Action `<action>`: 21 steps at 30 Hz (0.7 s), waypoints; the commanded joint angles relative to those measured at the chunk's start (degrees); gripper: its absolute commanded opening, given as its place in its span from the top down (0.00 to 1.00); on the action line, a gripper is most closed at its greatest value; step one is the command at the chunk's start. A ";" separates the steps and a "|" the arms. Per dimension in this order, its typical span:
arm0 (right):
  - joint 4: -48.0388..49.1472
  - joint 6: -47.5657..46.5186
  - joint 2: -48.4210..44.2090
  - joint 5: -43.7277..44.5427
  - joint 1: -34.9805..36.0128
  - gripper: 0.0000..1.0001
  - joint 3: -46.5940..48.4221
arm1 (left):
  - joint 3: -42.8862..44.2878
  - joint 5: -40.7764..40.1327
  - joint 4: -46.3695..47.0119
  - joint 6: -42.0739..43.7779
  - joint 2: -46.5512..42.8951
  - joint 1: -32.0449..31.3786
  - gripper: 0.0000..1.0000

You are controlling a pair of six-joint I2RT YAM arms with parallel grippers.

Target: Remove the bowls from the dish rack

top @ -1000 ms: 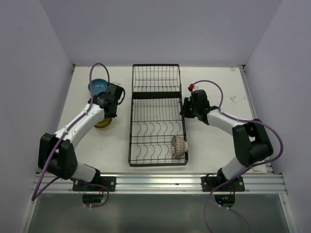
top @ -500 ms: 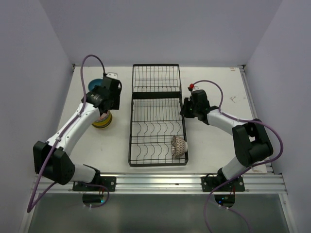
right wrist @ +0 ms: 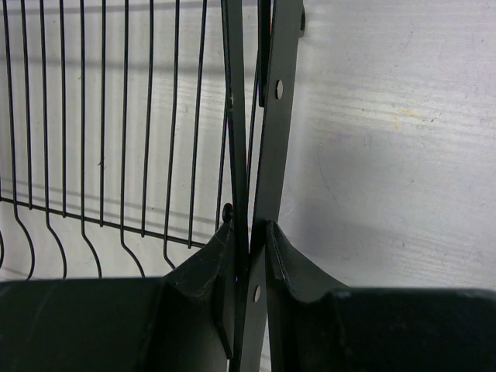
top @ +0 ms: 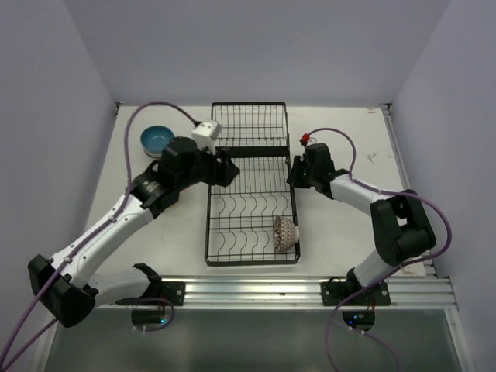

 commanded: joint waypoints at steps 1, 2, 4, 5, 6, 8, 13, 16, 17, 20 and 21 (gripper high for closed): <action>-4.35 -0.42 2.10 0.58 -0.93 1.00 -1.58 | -1.08 -0.63 5.67 -3.89 3.94 -10.50 0.33; -4.44 -0.42 2.10 0.50 -0.85 1.00 -1.32 | -1.34 -0.81 5.76 -4.43 5.00 -11.82 0.34; -4.53 -0.24 2.02 0.49 -0.93 1.00 -1.23 | -3.36 -1.95 7.86 -5.92 6.85 -15.69 0.34; -4.53 -0.15 1.93 0.84 -0.85 1.00 -1.15 | -3.98 -2.04 8.65 -6.45 7.29 -17.18 0.34; -4.70 0.02 1.93 1.19 -0.93 1.00 -1.15 | -4.94 -2.21 9.70 -7.06 7.99 -19.19 0.34; -4.96 0.02 2.28 1.29 -0.93 1.00 -0.53 | -5.82 -2.22 11.46 -8.38 8.52 -20.88 0.33; -5.14 0.64 3.94 0.94 -0.93 1.00 1.31 | -6.71 -0.64 17.70 -10.40 13.00 -26.24 0.32; -5.14 0.64 4.74 0.06 -0.93 1.00 2.54 | -7.50 -0.02 21.83 -10.93 15.99 -28.44 0.32; -5.14 0.72 4.91 0.05 -1.02 1.00 2.89 | -7.59 0.07 21.75 -10.67 16.78 -28.97 0.32; -5.05 0.55 5.00 -0.30 -1.02 1.00 2.99 | -6.71 -0.20 23.78 -10.14 20.38 -29.94 0.32; -5.05 0.46 5.00 -0.21 -0.93 1.00 2.99 | -6.10 -0.37 22.90 -10.23 21.96 -29.94 0.32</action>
